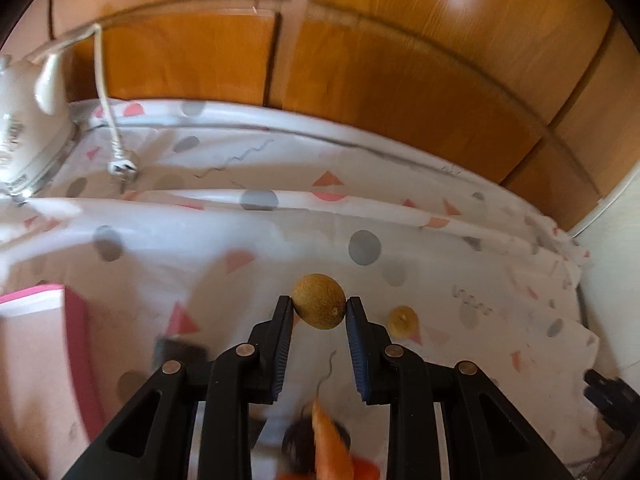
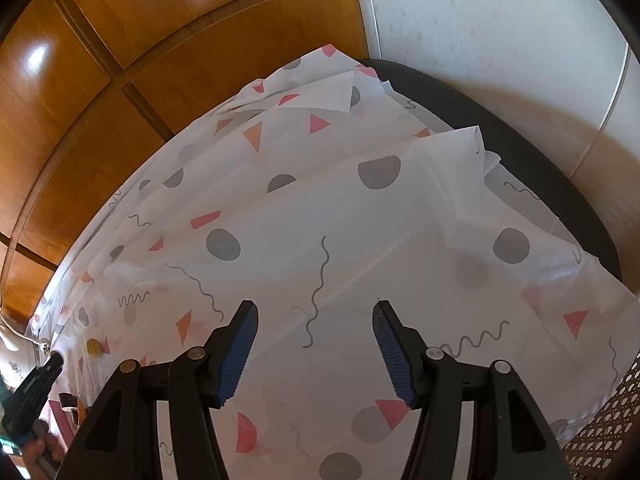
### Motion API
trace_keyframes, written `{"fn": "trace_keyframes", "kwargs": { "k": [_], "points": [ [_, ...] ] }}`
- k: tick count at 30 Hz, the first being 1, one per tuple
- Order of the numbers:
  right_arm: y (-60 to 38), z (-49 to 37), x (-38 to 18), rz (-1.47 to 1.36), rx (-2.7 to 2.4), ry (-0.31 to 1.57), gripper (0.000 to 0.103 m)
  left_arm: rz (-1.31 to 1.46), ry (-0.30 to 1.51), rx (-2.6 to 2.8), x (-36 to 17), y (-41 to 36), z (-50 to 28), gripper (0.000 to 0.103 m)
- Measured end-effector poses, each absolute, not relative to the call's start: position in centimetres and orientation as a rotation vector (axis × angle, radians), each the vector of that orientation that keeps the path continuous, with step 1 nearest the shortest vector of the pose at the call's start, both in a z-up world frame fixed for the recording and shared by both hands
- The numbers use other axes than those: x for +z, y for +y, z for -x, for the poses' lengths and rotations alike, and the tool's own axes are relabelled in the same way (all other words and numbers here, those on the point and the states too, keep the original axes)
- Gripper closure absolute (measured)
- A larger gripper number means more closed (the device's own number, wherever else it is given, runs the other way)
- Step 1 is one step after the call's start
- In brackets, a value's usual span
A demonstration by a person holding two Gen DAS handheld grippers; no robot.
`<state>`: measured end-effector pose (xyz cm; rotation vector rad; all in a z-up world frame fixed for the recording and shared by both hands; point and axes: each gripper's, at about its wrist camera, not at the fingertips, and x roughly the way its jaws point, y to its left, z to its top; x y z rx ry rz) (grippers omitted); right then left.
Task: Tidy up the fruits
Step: 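Carry the yellow-brown fruit into the pink tray and open the left tool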
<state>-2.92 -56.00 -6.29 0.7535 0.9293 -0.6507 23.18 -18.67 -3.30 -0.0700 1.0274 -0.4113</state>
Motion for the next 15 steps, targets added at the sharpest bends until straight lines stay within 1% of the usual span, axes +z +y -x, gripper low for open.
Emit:
{"fn": "trace_keyframes", "kwargs": {
  "k": [8,15],
  "points": [
    [-56.0,2.9,-6.3,-0.748,-0.668,0.939,0.042,0.126,0.943,-0.386,0.7,-13.6,-19.3,0.076],
    [-55.4,2.7,-6.4,-0.720,-0.661,0.962,0.043,0.161,0.901,-0.302,2.0,-7.4,-17.1,0.076]
  ]
}}
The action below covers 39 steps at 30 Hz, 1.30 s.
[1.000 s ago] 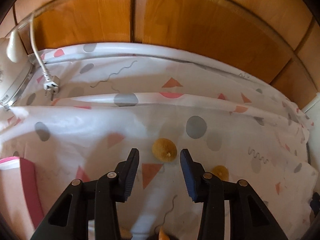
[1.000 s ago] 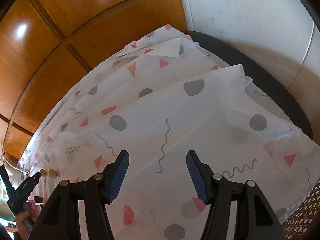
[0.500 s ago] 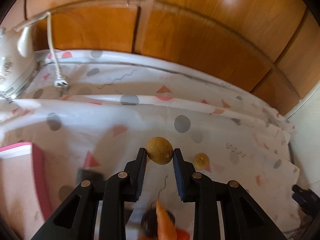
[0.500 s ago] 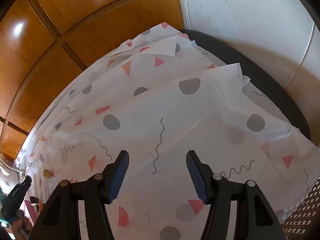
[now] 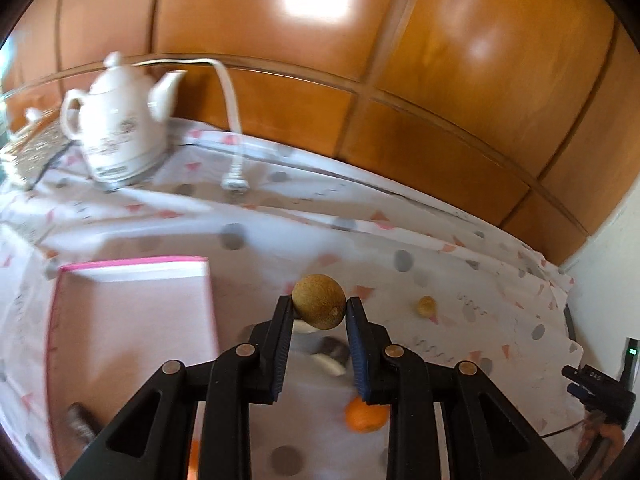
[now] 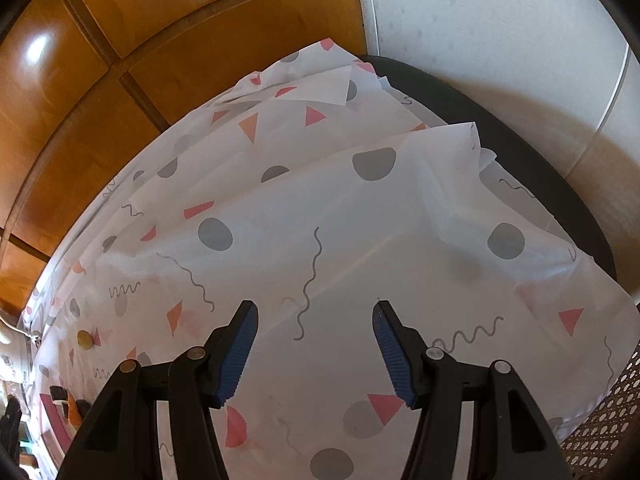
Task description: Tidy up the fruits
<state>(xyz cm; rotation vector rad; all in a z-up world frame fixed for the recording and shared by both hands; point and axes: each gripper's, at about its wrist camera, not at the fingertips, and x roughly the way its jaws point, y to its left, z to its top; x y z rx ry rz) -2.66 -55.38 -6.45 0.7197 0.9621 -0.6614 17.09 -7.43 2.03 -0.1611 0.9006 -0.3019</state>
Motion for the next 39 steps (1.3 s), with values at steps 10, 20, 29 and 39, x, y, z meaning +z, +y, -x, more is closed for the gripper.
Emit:
{"fn": "trace_keyframes", "kwargs": {
  "k": [10,20,29,39],
  "points": [
    [-54.7,2.2,-6.7,-0.659,-0.665,0.997,0.042,0.201,0.910,-0.107,-0.2,1.5,-16.6,0.076],
    [-54.7,2.1,-6.5,-0.627,-0.682,0.990,0.043,0.240,0.977,0.058,-4.8,8.1,-16.6,0.076],
    [-54.8,2.1,-6.6,-0.609,-0.703,0.996,0.042,0.254,0.984,0.103,-6.1,9.7,-15.7,0.075],
    [-54.1,1.4,-6.6,-0.573,-0.662,1.005,0.043,0.245,0.938,0.082,-4.6,10.0,-11.3,0.059]
  ]
}}
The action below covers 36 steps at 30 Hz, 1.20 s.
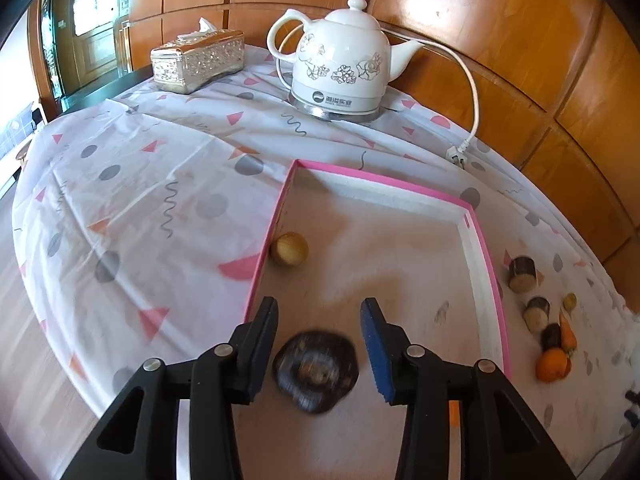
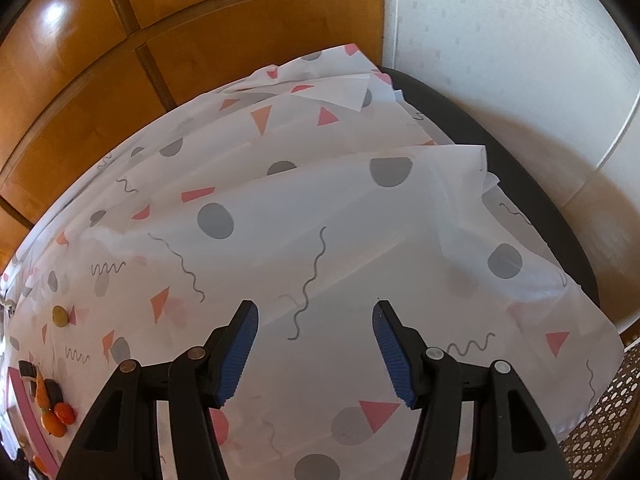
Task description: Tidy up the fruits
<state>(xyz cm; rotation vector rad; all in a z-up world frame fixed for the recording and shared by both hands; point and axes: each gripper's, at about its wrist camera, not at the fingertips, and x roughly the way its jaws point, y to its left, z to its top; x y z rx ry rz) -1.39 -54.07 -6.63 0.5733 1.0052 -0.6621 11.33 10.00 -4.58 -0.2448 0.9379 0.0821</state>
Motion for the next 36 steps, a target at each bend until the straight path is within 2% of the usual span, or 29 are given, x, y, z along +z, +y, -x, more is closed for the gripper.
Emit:
{"fn": "trace_keyframes", "kwargs": {
  "k": [17,36],
  "points": [
    [-50.3,-1.0,-6.3,-0.473,-0.449,1.004,0.043,0.169,0.922,0.102,-4.7,11.0,-5.1,0.056],
    [-47.1,-2.5,-6.5,-0.352,-0.357,1.025,0.043,0.239,0.924,0.127,-5.3,12.5,-3.1,0.054]
  ]
}}
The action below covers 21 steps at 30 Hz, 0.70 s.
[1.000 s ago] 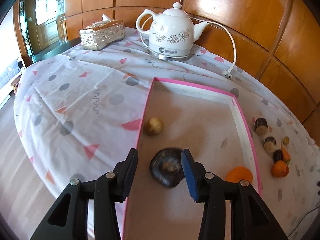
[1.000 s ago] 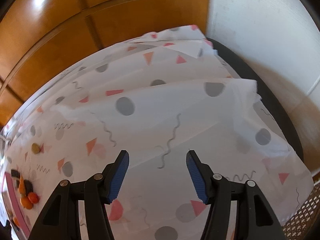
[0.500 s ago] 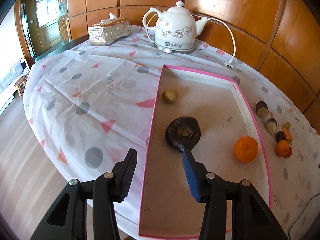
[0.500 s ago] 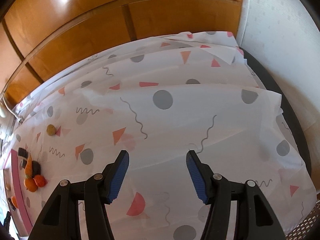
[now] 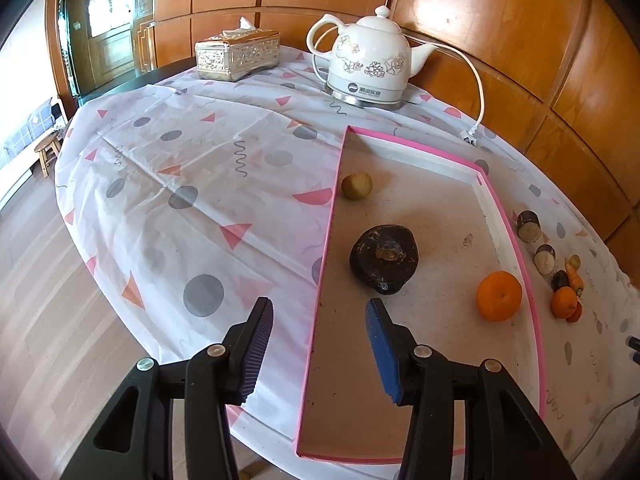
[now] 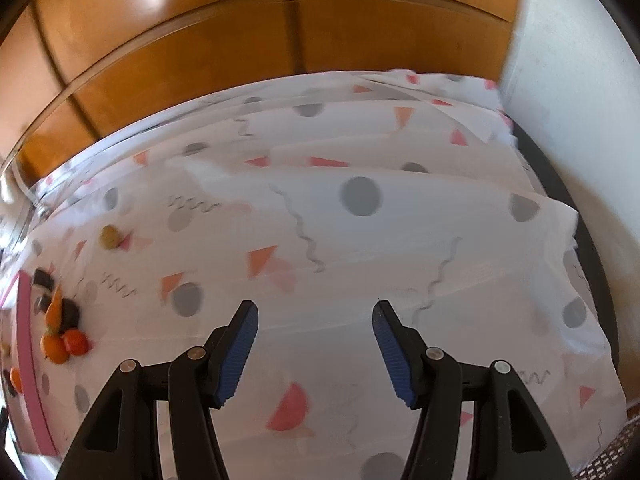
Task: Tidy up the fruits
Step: 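Move the right tool toward the dark cylindrical slices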
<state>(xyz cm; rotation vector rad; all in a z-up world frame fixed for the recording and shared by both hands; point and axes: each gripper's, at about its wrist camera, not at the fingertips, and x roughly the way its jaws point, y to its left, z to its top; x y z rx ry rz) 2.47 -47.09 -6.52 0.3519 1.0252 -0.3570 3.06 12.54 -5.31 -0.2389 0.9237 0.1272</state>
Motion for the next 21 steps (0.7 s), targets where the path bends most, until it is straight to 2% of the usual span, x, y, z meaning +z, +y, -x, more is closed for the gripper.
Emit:
{"fn": "trace_keyframes", "kwargs": {
  "k": [10,21],
  "points": [
    [-37.9,-6.2,-6.0,-0.210,-0.102,1.038,0.043,0.222,0.919,0.103,-5.4,12.2,-3.1,0.054],
    [-23.1,-13.9,-3.6,0.041,0.246,1.003,0.042,0.167,0.908,0.052,-5.2,11.7,-3.1,0.052]
  ]
}}
